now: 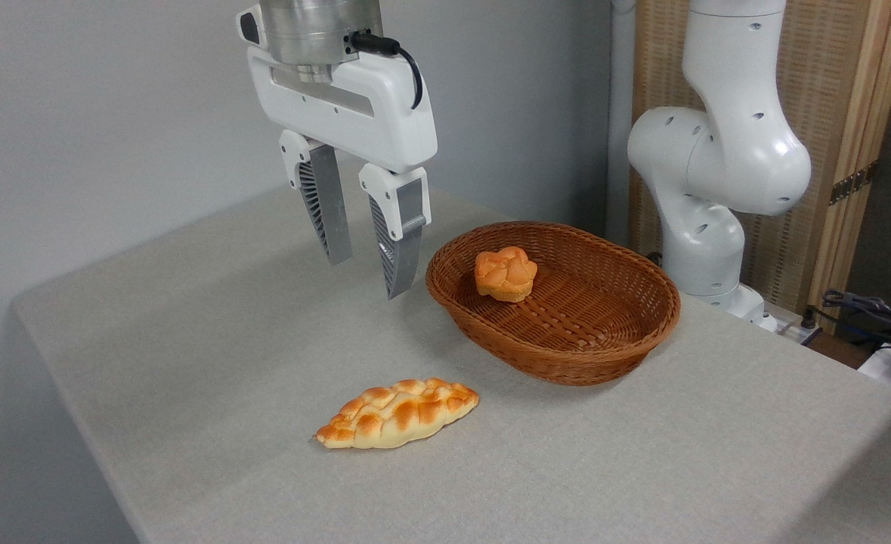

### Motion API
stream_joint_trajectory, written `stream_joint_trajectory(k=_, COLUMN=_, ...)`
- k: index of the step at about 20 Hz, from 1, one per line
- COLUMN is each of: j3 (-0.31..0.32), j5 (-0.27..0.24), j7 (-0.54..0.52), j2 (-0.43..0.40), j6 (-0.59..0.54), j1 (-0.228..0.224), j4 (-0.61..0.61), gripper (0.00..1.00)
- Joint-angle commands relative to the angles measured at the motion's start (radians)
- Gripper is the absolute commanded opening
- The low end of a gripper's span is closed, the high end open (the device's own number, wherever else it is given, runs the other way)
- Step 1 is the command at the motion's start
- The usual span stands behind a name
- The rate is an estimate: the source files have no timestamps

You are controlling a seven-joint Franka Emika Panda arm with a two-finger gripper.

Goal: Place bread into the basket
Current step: 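Lower the open gripper down onto the braided bread loaf, then close the gripper around the middle of the braided loaf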

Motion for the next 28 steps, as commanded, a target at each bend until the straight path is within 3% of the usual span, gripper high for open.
stream_joint_trajectory(k=1, j3=-0.005, j5=0.0, j7=0.011, j2=0.005, j6=-0.047, j1=0.007, j4=0.02, gripper=1.0)
stream_joint_trajectory(k=8, j3=-0.005, j5=0.002, j7=0.012, j2=0.002, j6=-0.049, j1=0.008, j4=0.015, gripper=1.0)
stream_joint_trajectory(k=11, j3=-0.008, j5=0.0, j7=0.023, j2=-0.033, j6=-0.023, j1=0.008, j4=-0.041, gripper=1.0)
stream_joint_trajectory(k=16, j3=-0.01, j5=0.003, j7=0.17, j2=-0.11, j6=0.122, j1=0.007, j4=-0.193, gripper=1.0)
stream_joint_trajectory(k=19, j3=-0.062, j5=0.012, j7=0.216, j2=-0.106, j6=0.201, j1=0.005, j4=-0.259, gripper=1.0)
stream_joint_trajectory(k=25, j3=-0.066, j5=0.153, j7=0.216, j2=-0.098, j6=0.417, j1=0.005, j4=-0.477, gripper=1.0)
stream_joint_trajectory(k=28, j3=-0.066, j5=0.195, j7=0.215, j2=-0.072, j6=0.477, j1=0.005, j4=-0.506, gripper=1.0)
